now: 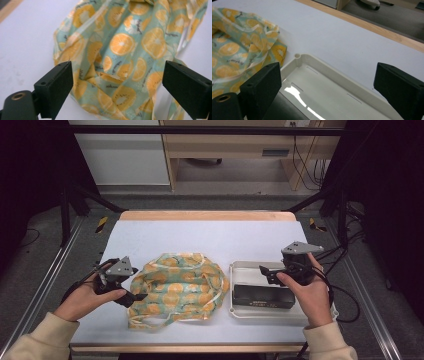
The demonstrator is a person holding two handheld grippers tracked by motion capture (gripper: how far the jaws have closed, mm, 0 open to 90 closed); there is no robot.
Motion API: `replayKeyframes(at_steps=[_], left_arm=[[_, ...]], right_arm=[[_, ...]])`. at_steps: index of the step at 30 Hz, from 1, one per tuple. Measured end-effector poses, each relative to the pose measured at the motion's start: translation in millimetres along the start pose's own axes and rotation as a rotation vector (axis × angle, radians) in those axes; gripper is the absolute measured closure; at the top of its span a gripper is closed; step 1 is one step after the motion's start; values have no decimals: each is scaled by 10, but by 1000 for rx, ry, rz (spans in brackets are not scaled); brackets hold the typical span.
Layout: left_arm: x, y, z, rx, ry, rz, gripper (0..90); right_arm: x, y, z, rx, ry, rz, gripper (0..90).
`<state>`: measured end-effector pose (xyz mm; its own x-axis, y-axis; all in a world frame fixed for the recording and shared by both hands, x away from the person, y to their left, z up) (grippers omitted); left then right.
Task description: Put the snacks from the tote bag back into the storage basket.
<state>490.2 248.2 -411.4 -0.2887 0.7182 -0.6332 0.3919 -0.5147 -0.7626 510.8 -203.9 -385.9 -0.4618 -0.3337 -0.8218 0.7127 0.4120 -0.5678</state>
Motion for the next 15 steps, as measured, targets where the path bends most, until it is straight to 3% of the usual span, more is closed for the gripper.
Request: replayKeyframes(at_steps=[8, 13, 15], left_arm=[[10, -90, -72, -93, -132, 106, 92], [51, -127, -118, -129, -191, 151, 85], [58, -139, -124, -145, -193, 165, 81]], right_arm=[[-16, 4, 22, 69, 100, 42, 72], [37, -47, 71, 134, 161, 73, 70], [72, -59, 94, 162, 172, 76, 70]])
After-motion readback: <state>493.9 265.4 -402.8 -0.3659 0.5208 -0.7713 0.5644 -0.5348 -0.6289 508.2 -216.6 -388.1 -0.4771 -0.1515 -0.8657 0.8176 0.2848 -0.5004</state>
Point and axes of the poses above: each handheld gripper's, and its own axes: y roughly forward along the jaws, x roughly out of its underside, z roughly to its right, the point moved 5 cm from there along y, roughly forward along the jaws
